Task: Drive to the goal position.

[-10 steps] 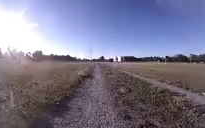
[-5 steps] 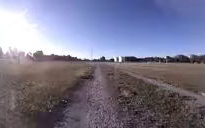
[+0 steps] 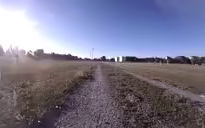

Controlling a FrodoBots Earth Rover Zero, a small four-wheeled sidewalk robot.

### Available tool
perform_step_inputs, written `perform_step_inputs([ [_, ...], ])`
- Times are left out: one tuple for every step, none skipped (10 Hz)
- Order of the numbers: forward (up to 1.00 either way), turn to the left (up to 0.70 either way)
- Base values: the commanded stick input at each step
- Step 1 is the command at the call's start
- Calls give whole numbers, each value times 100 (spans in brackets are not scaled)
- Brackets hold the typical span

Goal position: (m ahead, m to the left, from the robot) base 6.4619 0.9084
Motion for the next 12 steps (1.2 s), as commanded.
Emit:
perform_step_inputs([
  [50,0],
  [50,0],
  [50,0],
  [50,0],
  [50,0],
  [50,0],
  [50,0],
  [50,0],
  [50,0],
  [50,0],
  [50,0],
  [50,0],
])
